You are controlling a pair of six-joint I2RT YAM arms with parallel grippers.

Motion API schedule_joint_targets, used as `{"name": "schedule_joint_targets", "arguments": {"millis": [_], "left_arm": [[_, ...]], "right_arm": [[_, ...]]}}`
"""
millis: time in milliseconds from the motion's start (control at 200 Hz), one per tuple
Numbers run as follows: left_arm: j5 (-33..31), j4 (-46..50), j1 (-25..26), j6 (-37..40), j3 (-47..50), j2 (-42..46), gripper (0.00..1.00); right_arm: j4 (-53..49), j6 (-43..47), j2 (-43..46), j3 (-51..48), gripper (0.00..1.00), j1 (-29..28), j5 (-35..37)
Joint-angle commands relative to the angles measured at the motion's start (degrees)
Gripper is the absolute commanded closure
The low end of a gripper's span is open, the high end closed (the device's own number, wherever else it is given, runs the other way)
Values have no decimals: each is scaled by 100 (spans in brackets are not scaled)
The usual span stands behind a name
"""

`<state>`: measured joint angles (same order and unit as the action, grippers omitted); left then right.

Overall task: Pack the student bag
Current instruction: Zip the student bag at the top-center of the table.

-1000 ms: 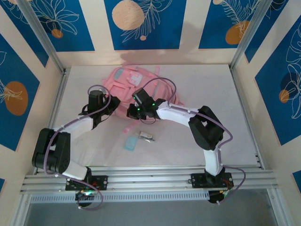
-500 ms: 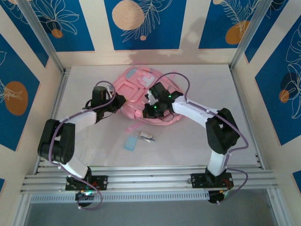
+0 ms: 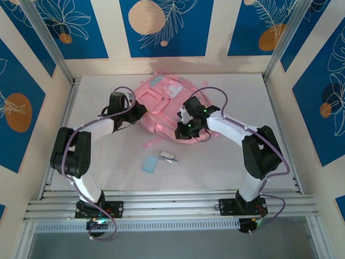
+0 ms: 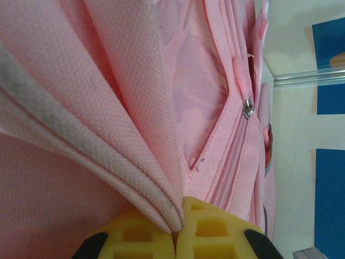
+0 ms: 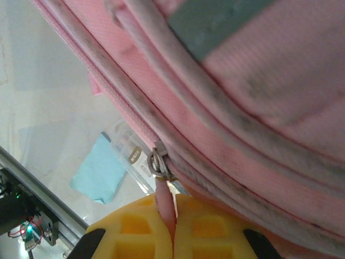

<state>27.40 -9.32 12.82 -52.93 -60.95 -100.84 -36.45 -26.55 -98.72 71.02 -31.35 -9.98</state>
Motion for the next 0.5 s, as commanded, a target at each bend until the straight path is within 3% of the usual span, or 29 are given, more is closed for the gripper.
{"name": "schedule_joint_targets", "arguments": {"millis": [0,260,385,495], "left_arm": [[-1116,-221,-778,553,-953,-335,100],[-816,273,-869,569,-1871,-1107,100],[-242,244,-788,222,-1523,-892,57],[-79,-241,-638,-251,-620,-252,35]], "right_arm": [[-2334,-74,277,-421,100,295,588],[-2073,-272,364,-376,100,117,74],[-1392,-504,309,-276,100,12,-423],[-980,-729,102,226,100,-102,-619]]}}
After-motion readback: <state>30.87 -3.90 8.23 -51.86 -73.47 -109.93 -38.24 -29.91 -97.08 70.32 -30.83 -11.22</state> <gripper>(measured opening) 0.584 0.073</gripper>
